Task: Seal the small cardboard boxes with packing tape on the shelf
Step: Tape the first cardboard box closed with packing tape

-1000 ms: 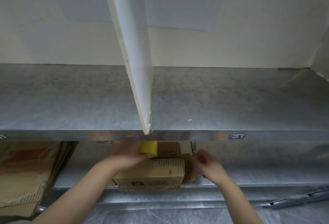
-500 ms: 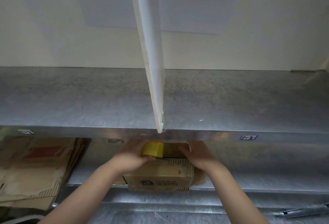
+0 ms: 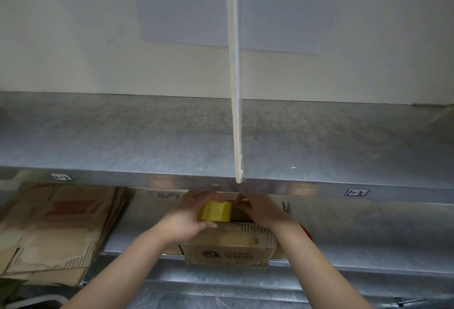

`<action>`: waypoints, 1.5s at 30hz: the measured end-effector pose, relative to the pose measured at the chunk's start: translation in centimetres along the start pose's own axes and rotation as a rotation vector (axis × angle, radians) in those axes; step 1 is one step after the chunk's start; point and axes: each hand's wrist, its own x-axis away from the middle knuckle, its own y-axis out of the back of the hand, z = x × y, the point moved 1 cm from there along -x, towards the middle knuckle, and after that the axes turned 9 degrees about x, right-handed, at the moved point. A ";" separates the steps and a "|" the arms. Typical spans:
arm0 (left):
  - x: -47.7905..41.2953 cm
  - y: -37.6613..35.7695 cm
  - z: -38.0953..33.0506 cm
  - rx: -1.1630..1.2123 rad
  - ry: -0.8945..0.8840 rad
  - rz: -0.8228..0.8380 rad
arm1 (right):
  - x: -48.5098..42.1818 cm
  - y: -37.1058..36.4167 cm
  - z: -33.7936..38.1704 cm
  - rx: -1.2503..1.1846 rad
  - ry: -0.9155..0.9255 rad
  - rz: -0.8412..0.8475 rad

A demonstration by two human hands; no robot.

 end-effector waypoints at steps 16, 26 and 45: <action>0.5 1.6 -2.4 0.192 0.065 -0.095 | 1.9 1.8 1.9 -0.319 -0.075 -0.020; 1.2 2.7 -4.5 0.234 0.087 -0.065 | 3.5 3.3 1.4 -0.325 -0.171 -0.158; 1.4 0.2 -4.1 -0.112 -0.073 -0.106 | 8.9 0.9 -2.0 -0.529 -0.341 -0.277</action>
